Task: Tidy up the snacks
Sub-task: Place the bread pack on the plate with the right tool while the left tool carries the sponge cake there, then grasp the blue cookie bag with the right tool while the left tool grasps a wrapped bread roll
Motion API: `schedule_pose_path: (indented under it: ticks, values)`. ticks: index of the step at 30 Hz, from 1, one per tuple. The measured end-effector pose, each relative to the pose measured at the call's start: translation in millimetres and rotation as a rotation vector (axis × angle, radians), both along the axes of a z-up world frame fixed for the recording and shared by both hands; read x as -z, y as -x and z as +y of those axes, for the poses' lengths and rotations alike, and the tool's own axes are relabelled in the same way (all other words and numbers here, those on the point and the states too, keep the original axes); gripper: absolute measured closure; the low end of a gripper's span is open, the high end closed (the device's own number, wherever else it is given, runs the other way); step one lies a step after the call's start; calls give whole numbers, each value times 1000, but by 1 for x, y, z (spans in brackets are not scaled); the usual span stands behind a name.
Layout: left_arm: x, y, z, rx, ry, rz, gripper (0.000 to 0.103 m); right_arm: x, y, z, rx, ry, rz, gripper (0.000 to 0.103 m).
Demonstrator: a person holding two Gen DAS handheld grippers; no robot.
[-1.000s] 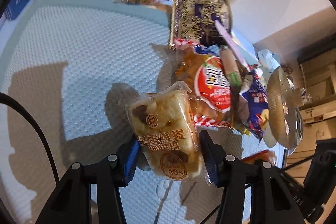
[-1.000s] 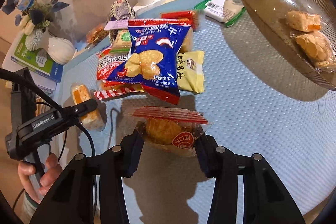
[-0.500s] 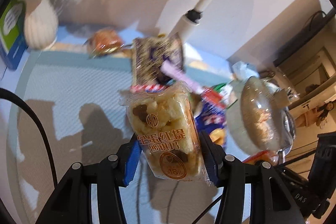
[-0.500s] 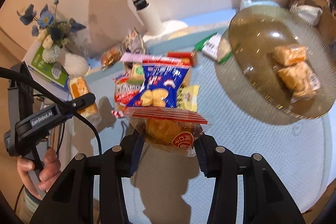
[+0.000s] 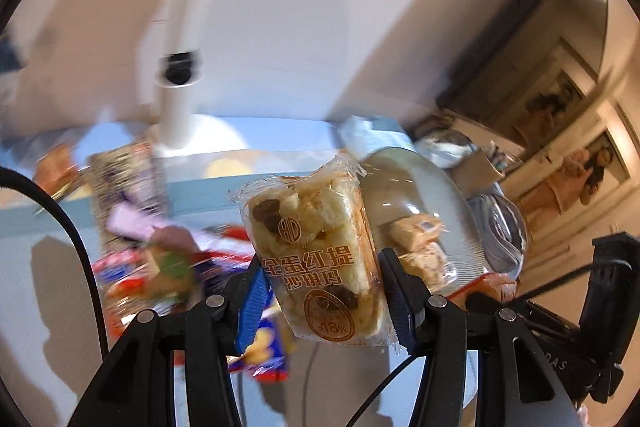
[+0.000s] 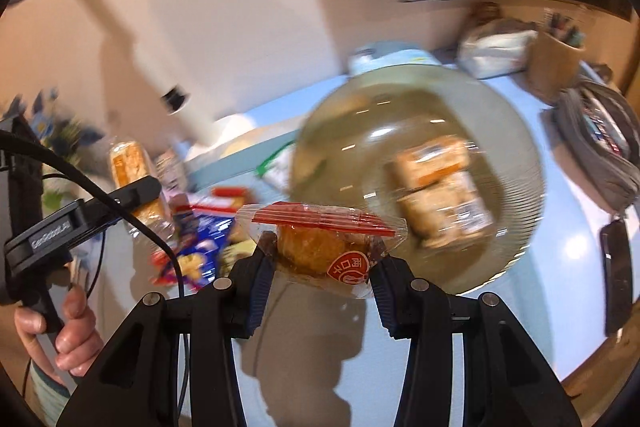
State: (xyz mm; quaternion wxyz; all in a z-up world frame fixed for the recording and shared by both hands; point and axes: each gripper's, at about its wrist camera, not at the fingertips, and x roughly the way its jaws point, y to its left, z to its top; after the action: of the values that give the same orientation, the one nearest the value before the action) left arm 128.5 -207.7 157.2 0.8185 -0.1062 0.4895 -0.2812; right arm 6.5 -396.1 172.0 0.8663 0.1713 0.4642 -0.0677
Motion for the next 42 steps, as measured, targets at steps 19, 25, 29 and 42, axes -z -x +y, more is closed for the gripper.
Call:
schedule_pose_path:
  ticks: [19,25,29,42]
  values:
    - [27,-48,-137,135,-65,61,30,22,-31,-67,-56,-21,118,44]
    - [27,-45,-126,111,-38,71,29,13,-23,-67,-46,40,93,43]
    - [26,-36,-114,100,-28,75,30,14,-21,-63,-41,18,97,43]
    - [12,4,-12,-46,-15,60,29,8,-18,-6,-110,-3,75,43]
